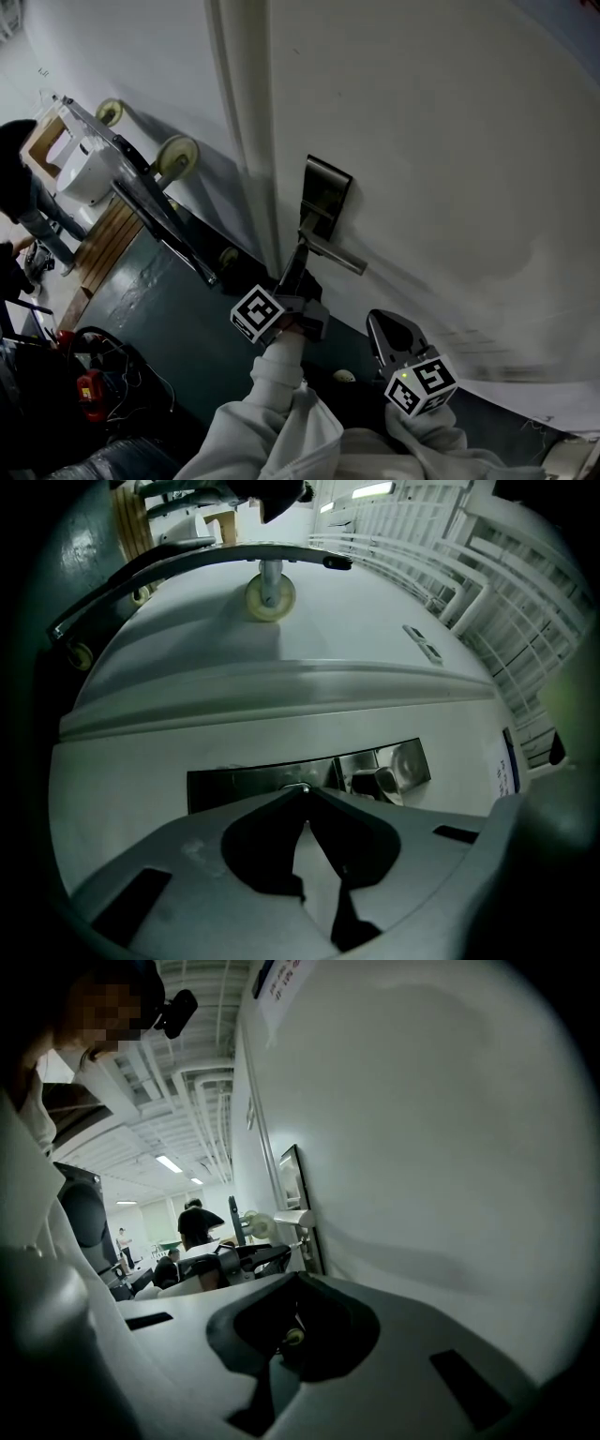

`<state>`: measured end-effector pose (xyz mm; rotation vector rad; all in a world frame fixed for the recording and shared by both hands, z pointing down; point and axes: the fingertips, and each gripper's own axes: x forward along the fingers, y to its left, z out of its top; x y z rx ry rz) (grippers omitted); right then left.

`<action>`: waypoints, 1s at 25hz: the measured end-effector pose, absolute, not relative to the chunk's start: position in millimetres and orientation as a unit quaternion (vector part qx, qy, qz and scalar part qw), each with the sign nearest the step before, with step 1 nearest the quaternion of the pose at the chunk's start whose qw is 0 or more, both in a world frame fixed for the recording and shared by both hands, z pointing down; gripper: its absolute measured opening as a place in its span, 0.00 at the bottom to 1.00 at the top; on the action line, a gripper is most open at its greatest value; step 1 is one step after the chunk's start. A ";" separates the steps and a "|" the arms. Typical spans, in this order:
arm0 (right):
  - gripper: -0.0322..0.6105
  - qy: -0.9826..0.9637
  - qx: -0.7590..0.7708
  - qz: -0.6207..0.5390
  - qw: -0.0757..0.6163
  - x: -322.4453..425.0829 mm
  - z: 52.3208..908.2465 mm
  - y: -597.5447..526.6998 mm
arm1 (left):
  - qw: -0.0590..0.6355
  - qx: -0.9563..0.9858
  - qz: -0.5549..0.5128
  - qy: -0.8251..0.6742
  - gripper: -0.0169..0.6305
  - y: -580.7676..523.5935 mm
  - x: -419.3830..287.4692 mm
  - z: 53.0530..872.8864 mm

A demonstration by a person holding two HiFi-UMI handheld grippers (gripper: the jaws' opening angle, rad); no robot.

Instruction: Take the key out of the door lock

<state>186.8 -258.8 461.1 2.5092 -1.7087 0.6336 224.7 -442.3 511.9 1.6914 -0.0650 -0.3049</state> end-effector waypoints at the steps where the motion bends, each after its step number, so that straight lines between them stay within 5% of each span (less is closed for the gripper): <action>1: 0.13 -0.550 0.809 0.205 0.021 185.7 461.3 -257.8 | 0.651 0.747 -0.129 -0.035 0.07 -443.1 223.5 514.9; 25: 0.13 -0.561 0.801 0.208 0.016 167.7 458.9 -257.3 | 0.645 0.754 -0.113 -0.050 0.07 -441.8 213.7 515.0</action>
